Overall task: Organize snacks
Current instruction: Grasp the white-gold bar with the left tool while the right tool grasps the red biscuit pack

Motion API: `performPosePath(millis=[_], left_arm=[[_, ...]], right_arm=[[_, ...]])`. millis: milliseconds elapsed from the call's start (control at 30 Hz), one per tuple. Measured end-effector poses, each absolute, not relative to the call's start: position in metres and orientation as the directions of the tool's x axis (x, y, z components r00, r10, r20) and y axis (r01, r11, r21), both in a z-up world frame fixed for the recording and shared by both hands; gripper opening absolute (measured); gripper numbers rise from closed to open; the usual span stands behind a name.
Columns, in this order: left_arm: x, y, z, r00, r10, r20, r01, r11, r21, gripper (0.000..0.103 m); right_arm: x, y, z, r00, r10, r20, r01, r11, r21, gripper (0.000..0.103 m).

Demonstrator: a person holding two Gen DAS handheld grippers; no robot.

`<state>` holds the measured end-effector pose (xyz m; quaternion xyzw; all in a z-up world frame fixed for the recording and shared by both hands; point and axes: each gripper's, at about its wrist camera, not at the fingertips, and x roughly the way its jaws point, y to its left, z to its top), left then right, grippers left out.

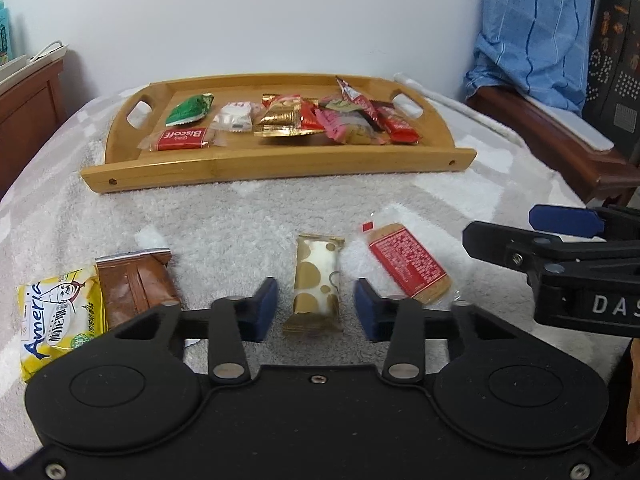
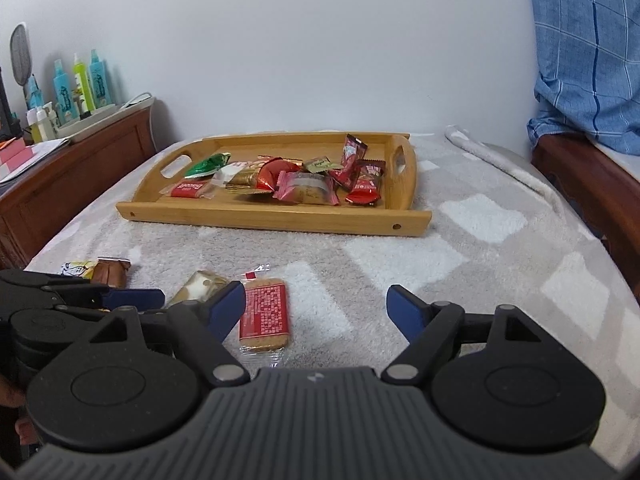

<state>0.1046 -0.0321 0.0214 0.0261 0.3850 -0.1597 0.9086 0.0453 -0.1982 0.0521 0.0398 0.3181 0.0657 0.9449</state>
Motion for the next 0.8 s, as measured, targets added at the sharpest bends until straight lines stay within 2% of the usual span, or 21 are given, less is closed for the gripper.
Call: performPosePath(millis=[33,100,433,600,800], left_arm=[[0.105,-0.033,0.02,0.649,-0.27,-0.711,0.315,0.946,-0.073,0.024],[0.105,-0.034,0.02,0.648,-0.267,-0.713,0.314,0.947,-0.069,0.021],[0.106,-0.014,0.032,0.676,-0.259,-0.69,0.258,0.96,-0.107,0.021],[0.106,-0.002,0.038,0.688,-0.248,-0.682,0.233,0.966,-0.116,0.021],[0.107,0.005,0.04,0.693,-0.244,-0.679,0.221,0.968,-0.122,0.021]], right_arm=[[0.046,-0.197,0.051,0.79,0.145,-0.596,-0.096,0.989,0.113,0.087],[0.047,-0.196,0.049,0.789,0.144,-0.598,-0.096,0.989,0.111,0.087],[0.054,-0.188,0.039,0.763,0.152,-0.628,-0.106,0.988,0.11,0.084],[0.056,-0.179,0.034,0.744,0.172,-0.646,-0.144,0.985,0.096,0.078],[0.06,-0.167,0.029,0.721,0.198,-0.664,-0.192,0.978,0.084,0.075]])
